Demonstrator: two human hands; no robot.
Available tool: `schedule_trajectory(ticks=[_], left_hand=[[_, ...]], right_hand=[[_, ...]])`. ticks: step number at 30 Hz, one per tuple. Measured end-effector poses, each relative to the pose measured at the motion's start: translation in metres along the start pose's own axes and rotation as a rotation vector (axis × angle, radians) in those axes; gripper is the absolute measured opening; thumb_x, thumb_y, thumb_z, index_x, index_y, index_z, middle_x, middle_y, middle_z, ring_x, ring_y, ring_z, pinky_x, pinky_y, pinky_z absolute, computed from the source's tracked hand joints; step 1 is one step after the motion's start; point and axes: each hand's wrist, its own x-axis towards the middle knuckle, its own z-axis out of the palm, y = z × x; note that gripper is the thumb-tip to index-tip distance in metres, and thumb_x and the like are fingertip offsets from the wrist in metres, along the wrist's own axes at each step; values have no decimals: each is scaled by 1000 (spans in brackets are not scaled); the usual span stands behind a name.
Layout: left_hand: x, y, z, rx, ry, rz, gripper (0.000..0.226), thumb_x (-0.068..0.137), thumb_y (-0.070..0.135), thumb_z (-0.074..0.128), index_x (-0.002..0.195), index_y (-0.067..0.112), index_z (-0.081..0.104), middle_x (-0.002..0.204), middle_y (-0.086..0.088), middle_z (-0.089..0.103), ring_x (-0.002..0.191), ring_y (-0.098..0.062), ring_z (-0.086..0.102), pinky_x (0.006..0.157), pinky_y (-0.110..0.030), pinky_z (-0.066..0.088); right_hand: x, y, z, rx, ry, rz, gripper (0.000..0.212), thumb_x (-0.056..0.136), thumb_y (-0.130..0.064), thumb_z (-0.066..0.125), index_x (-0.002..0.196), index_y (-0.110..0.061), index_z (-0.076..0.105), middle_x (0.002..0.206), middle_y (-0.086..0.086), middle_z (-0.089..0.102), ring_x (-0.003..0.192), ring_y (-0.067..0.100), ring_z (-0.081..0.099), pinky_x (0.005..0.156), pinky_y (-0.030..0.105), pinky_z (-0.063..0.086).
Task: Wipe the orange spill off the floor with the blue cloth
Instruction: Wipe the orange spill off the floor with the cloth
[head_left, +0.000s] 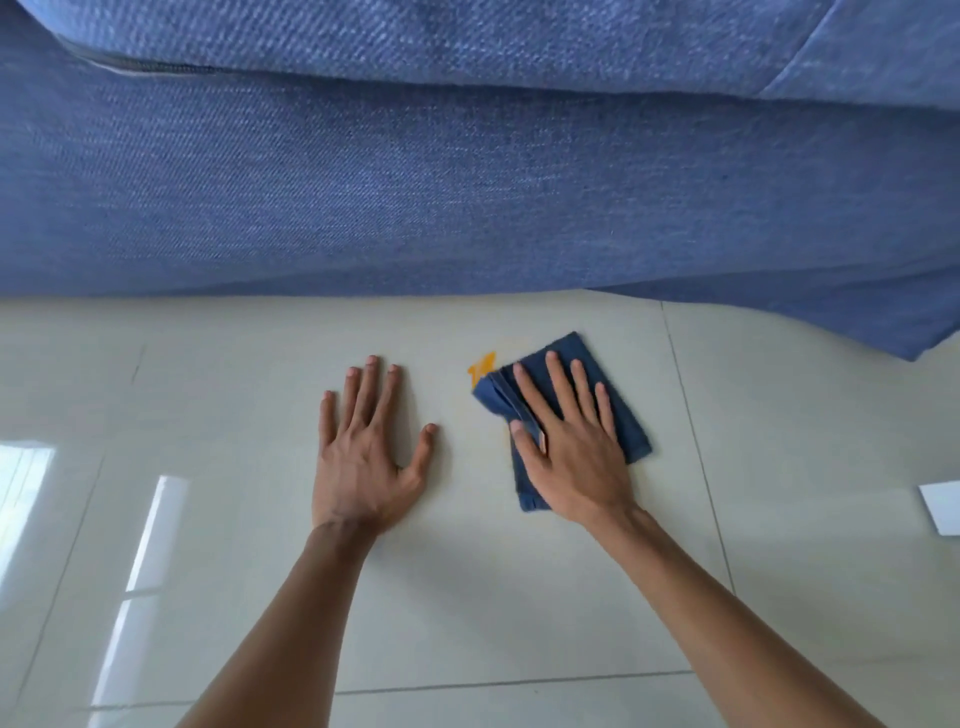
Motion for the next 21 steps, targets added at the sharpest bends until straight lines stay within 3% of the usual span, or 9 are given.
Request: schedule_trajectory(ticks=[2, 6, 7, 10, 12, 15, 17, 18, 21], left_hand=[[-1, 0, 0, -14, 0, 0, 78, 92, 60, 34, 158, 22, 16, 167, 1, 6, 154, -20, 4, 124, -44, 5], [0, 0, 3, 4, 12, 2, 76, 93, 59, 34, 158, 22, 16, 167, 1, 6, 154, -20, 4, 125, -43, 3], [0, -1, 3, 5, 12, 2, 76, 94, 59, 34, 158, 22, 16, 167, 0, 7, 154, -21, 4, 125, -42, 3], [0, -2, 2, -11, 19, 2, 76, 94, 59, 32, 158, 22, 16, 167, 1, 7, 154, -21, 4, 125, -43, 5], [0, -2, 2, -17, 16, -2, 76, 93, 59, 32, 158, 22, 16, 167, 1, 6, 154, -20, 3, 125, -43, 5], [0, -1, 2, -22, 15, -3, 76, 93, 59, 32, 158, 23, 16, 167, 2, 6, 155, -19, 3, 125, -43, 4], [-1, -1, 2, -21, 15, -10, 75, 94, 60, 32, 158, 24, 15, 167, 2, 4, 155, -18, 2, 125, -42, 3], [-1, -1, 2, -24, 15, -11, 75, 94, 59, 32, 158, 25, 14, 167, 3, 4, 155, -18, 1, 125, -42, 3], [-1, -2, 2, -37, 6, -4, 74, 95, 58, 31, 158, 26, 12, 167, 4, 1, 154, -17, -2, 125, -42, 1]], right_hand=[[-19, 34, -7, -25, 9, 40, 61, 96, -52, 28, 156, -38, 21, 167, 0, 13, 154, 26, 11, 124, 47, 8], [35, 16, -3, 61, 50, 485, 66, 94, -52, 23, 157, -33, 18, 167, 8, 10, 154, 33, 5, 123, 56, 3], [40, -1, -2, 63, 40, 460, 65, 95, -51, 24, 157, -33, 17, 167, 9, 10, 154, 34, 5, 122, 56, 3], [5, -7, 1, 21, 23, 58, 61, 98, -51, 27, 156, -37, 19, 167, 4, 11, 154, 28, 7, 124, 51, 8], [-28, 21, -8, -4, -22, -22, 60, 97, -53, 25, 156, -40, 17, 168, -2, 9, 155, 23, 5, 124, 47, 7], [0, 34, -4, 27, 37, 347, 63, 96, -54, 21, 156, -39, 16, 168, 2, 10, 154, 26, 5, 123, 51, 5], [34, 0, 1, 104, 41, 541, 63, 97, -52, 22, 157, -37, 13, 168, 7, 8, 154, 31, 1, 122, 55, 1], [37, -18, 4, 95, 37, 507, 62, 98, -51, 23, 157, -36, 12, 168, 8, 8, 154, 32, 1, 122, 56, 1], [-10, -21, 3, 4, 23, 97, 61, 98, -51, 24, 157, -37, 15, 167, 4, 10, 154, 28, 6, 124, 51, 6]])
